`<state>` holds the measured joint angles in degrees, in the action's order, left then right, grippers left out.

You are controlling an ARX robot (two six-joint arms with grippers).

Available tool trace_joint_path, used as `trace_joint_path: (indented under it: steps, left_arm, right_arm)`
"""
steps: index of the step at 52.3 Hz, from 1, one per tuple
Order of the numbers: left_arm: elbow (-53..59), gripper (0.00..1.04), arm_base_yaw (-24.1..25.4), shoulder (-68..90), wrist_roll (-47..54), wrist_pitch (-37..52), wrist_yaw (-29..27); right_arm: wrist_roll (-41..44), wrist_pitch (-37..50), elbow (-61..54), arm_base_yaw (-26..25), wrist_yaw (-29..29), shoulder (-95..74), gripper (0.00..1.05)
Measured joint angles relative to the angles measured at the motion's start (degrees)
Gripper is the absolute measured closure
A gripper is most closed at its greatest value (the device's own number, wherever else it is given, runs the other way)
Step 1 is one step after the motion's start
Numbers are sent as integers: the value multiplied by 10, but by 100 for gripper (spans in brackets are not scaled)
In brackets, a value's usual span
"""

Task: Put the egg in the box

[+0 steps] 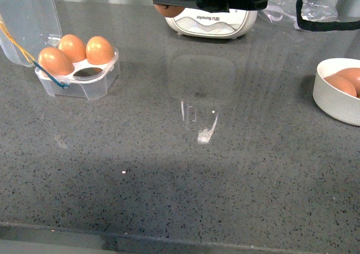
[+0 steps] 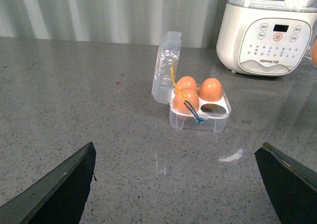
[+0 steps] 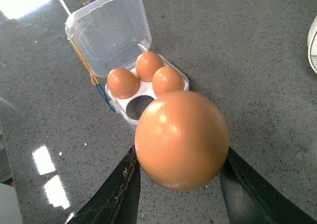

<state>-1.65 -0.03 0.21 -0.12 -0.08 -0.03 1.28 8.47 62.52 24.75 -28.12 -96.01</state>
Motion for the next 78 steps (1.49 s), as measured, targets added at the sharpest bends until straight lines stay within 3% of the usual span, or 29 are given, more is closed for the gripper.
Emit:
trace_joint_path:
  steps: [36,75,78]
  left_arm:
    - [0,7,0,0,0,0,0]
    - [0,7,0,0,0,0,0]
    - [0,7,0,0,0,0,0]
  right_arm:
    - [28,-93,231,93,43,-216,66]
    - [50,-136,260,104,40,-249,66]
    - [51,-140,261,104,40,-249,58]
